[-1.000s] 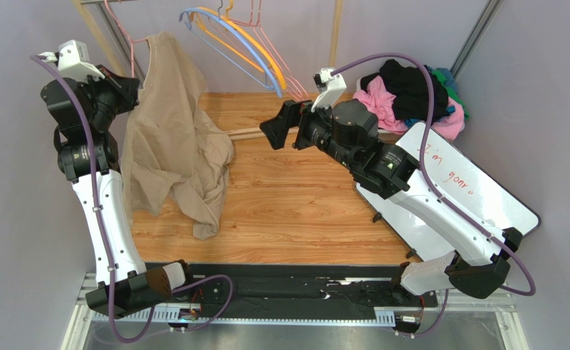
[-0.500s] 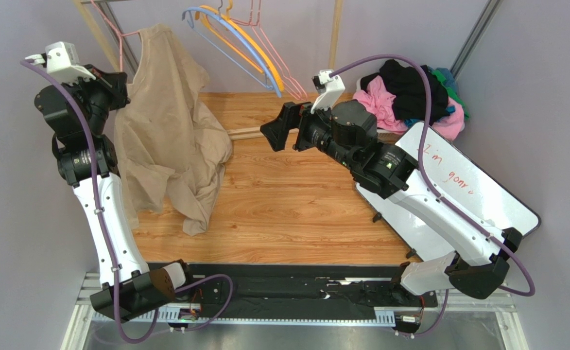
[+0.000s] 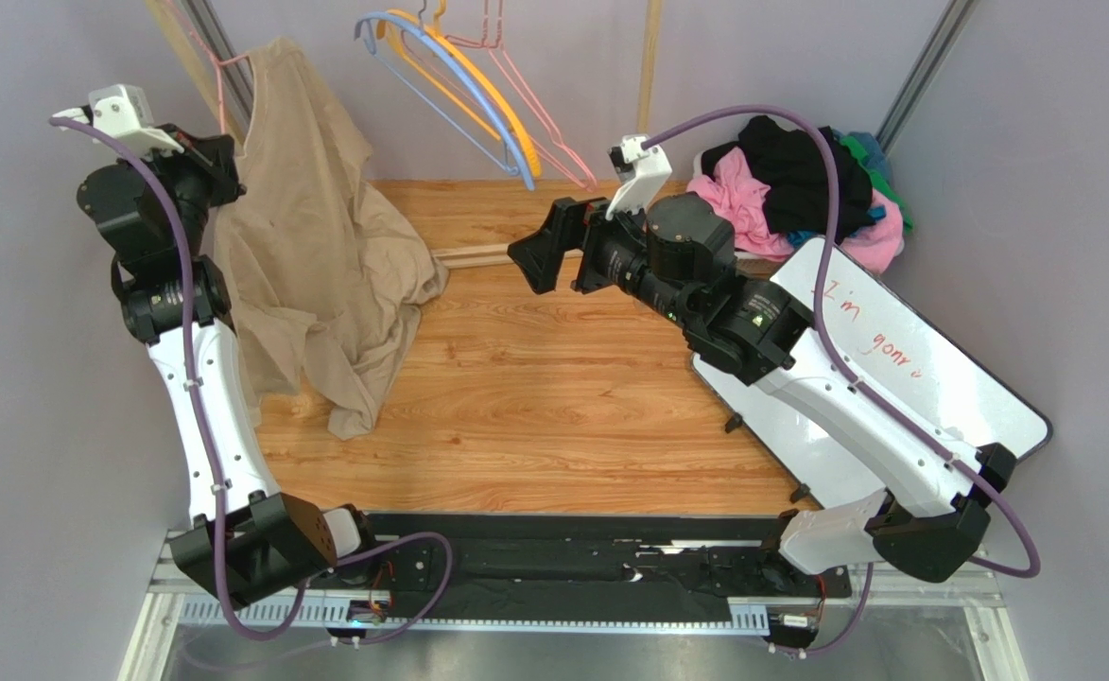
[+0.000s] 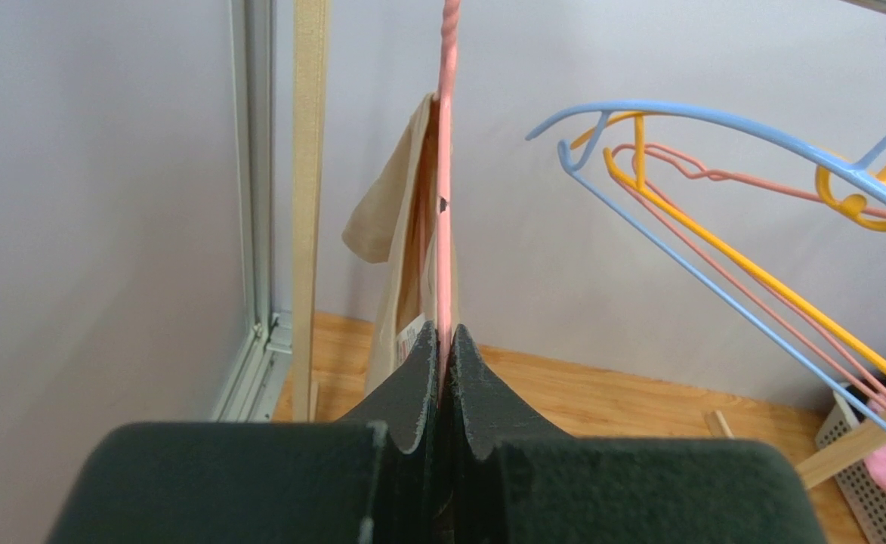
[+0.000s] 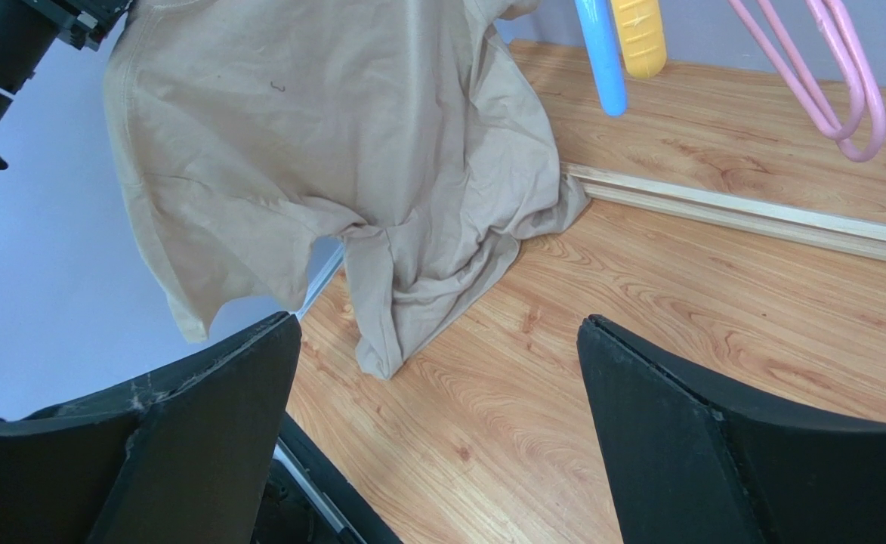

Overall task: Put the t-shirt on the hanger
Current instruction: Place the hanger at the clothesline.

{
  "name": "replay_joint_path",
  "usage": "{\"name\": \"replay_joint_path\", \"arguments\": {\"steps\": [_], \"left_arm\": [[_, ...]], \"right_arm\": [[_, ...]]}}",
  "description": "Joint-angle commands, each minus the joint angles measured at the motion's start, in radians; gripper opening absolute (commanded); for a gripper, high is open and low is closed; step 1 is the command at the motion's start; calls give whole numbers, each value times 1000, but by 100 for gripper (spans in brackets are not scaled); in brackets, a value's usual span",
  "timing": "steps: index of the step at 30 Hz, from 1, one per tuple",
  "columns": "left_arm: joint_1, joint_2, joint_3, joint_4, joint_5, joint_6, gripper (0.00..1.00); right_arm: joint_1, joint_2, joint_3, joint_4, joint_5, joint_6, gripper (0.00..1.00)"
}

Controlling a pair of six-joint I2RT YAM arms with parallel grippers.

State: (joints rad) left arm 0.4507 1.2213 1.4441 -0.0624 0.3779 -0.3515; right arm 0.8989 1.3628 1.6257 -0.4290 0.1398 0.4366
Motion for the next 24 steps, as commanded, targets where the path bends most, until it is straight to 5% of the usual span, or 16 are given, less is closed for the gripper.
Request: {"name": "replay_joint_path", "arguments": {"steps": [1,7,17,19,24], "left_arm": [[13,9,-20,208,-22,23,0],[13,20,-74,253,-34,61,0],[14,43,-57,66,-85,164,0],[13,26,-66,4,-85,175,9],[14,-35,-111,-86,-80,207,58]], "right_arm": [[-9,-24,-9,19,-9,1,100],[-12,-22,-18,19,-23,4,100],[-17,-28,-38,18,-28,2,100],[-17,-34,-43,18,-31,-4,100],[-18,-53,-64,16,-28,-32,100]]}}
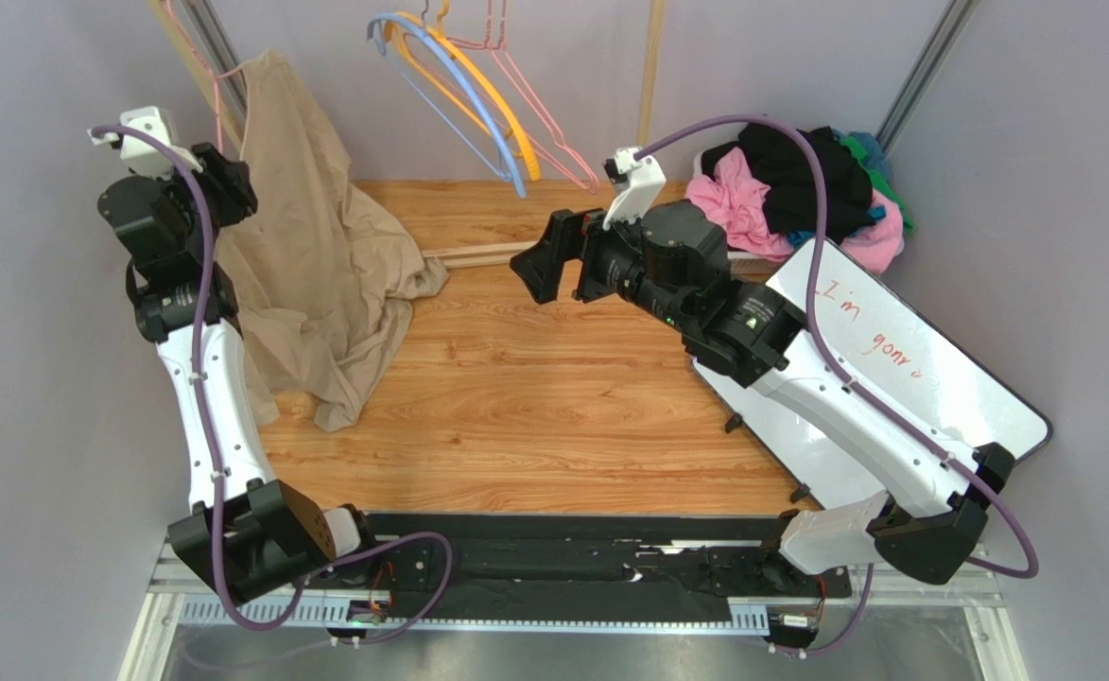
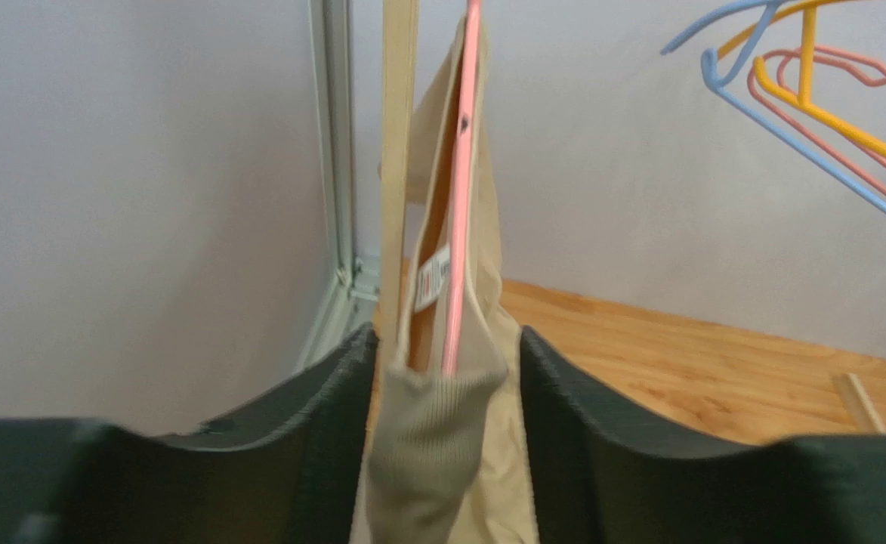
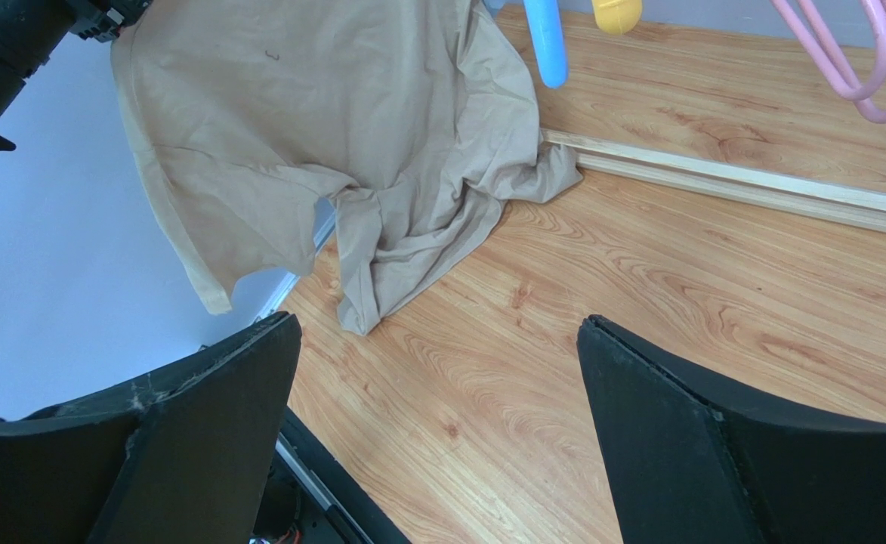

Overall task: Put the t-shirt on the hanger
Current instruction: Place the hanger at the clothesline, then reset both arms

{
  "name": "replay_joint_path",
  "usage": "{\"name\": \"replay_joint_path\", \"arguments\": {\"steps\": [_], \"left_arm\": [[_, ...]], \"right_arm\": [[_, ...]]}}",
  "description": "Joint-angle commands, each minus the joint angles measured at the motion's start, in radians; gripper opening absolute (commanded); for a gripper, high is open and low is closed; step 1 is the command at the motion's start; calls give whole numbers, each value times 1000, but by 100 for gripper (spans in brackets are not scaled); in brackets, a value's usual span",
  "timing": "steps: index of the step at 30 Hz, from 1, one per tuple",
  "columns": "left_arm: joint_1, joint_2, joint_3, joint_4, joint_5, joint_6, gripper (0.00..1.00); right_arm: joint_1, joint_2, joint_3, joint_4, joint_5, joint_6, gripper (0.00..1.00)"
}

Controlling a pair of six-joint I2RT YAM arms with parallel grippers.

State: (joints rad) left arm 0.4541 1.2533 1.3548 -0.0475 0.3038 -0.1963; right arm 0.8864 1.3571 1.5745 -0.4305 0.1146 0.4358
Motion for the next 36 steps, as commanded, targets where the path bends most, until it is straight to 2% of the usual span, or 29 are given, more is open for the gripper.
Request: {"name": "replay_joint_path", "arguments": {"steps": [1,2,4,5,11,15,18,19,22,23,26,27,29,30,31,33,36], "left_arm": [[9,-78,-29,-132,-14,52,63],[11,-103,-45,-144,-22,52,76],[17,-130,-60,-190,-17,51,87],[20,-158,-68,-207,-22,46,98],[44,-279,-39,-444,-83,12,99],[46,-331,42,-706,-143,20,99],[46,-379,93,-788,-54,102,99],[47,-393,107,-798,36,129,99],[41,-416,180,-845,206,195,99],[29,-405,203,-864,219,195,99],[-107,-350,294,-945,166,287,99],[-221,-333,303,-965,138,331,99],[-361,-281,303,-985,-3,366,99],[-509,-256,296,-1008,-43,383,99],[-579,-206,278,-1023,-130,418,99],[-735,-163,233,-1026,-184,440,99],[-822,-111,130,-1002,-158,472,99]], "right_arm": [[-6,-52,-18,18,-1,-38,100],[-7,-58,-24,18,0,-45,100],[-9,-73,-39,18,11,-75,100],[-10,-81,-44,15,16,-87,100],[-21,-192,-111,-10,85,-196,100],[-27,-291,-160,-42,140,-256,100],[-43,-374,-208,-68,215,-298,100],[-55,-392,-218,-74,220,-302,100],[-142,-476,-258,-120,204,-302,100],[-199,-495,-278,-134,195,-298,100],[-311,-575,-307,-177,166,-298,100],[-337,-595,-323,-198,157,-304,100],[-401,-642,-335,-218,119,-324,100],[-418,-654,-349,-237,112,-347,100],[-435,-671,-353,-249,105,-365,100],[-481,-679,-360,-298,89,-391,100],[-521,-700,-384,-373,42,-462,100]]}}
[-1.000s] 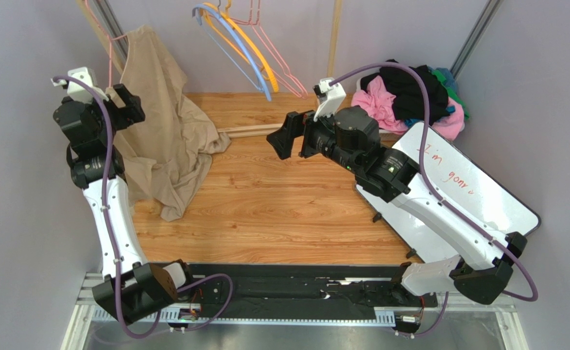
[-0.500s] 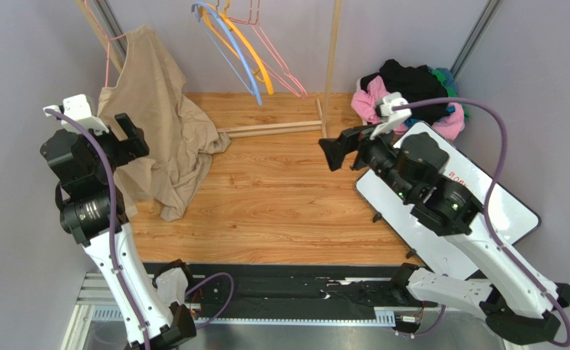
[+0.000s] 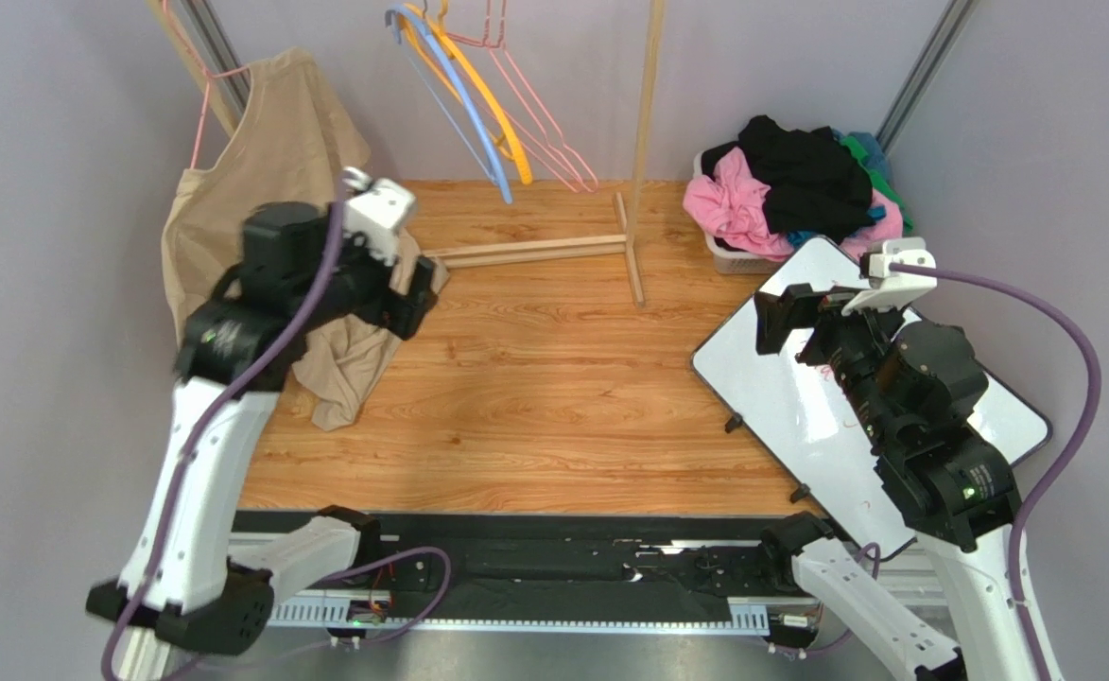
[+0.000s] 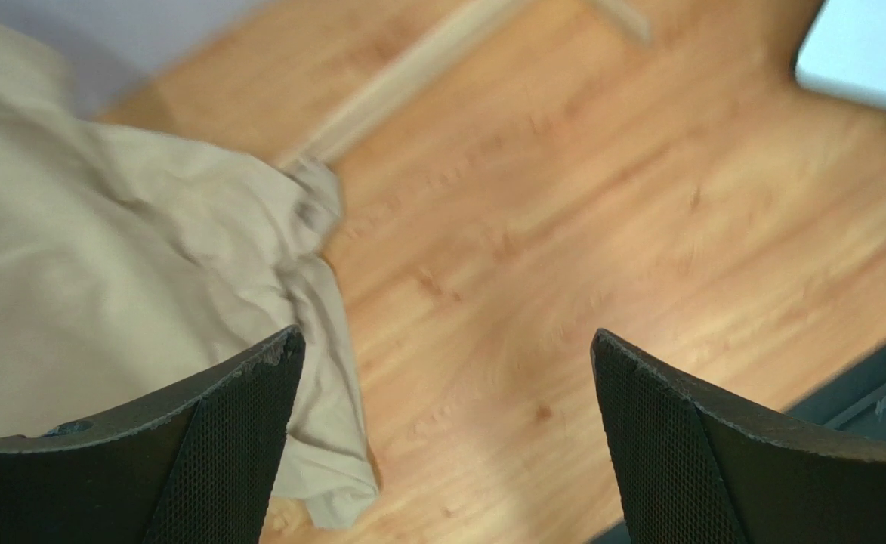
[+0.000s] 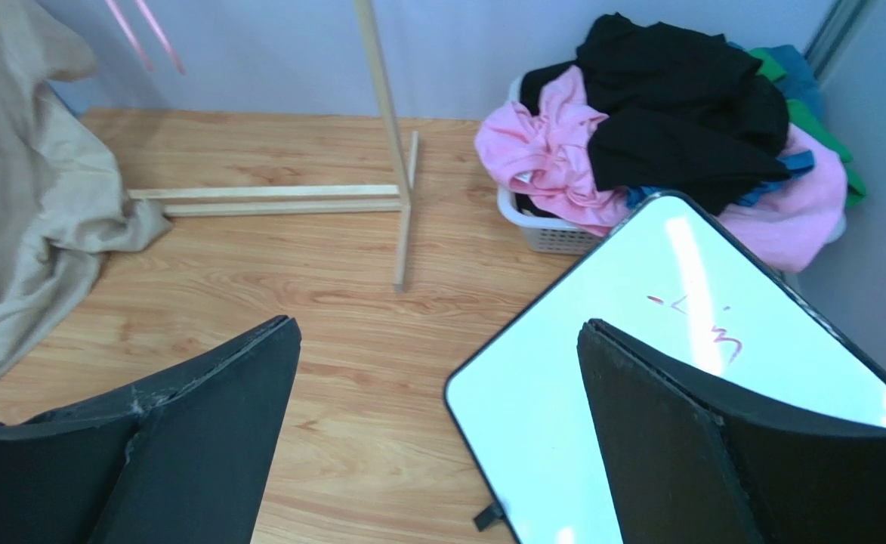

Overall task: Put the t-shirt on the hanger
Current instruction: Reset both arms

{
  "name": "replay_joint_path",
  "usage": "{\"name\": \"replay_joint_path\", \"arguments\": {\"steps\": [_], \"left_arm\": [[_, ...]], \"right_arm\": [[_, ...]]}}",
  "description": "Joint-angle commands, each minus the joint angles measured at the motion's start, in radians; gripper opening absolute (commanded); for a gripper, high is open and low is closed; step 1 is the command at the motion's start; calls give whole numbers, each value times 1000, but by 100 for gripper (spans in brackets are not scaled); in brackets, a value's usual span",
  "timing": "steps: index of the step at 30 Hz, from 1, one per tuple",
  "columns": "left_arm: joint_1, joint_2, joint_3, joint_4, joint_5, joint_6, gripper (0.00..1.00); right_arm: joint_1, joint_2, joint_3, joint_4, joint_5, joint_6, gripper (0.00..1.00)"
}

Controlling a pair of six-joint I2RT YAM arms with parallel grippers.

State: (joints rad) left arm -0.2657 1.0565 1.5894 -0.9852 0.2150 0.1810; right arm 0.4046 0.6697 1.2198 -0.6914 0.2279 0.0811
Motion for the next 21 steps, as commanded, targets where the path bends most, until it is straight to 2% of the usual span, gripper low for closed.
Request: {"name": "replay_joint_path", "arguments": {"steps": [1,5,10,14,21], "left_arm": [[-113,97,-159,-50,-49,91,99],[-125,88,-294,20,18,43,99],[-127,11,-483,85,-6,32,99],[-124,-36,-540,92,-39,23,99],[-124,-59,-542,85,-25,18,99]], "right_arm": [[-47,-21,-46,-129,-85,-131,100],[-65,-61,-101,-224,-175,-184,100],[-76,-76,-148,-301,-251,-248,100],[-75,-47,-144,-336,-259,-337,100],[-76,-7,-131,-407,-335,-414,100]]}}
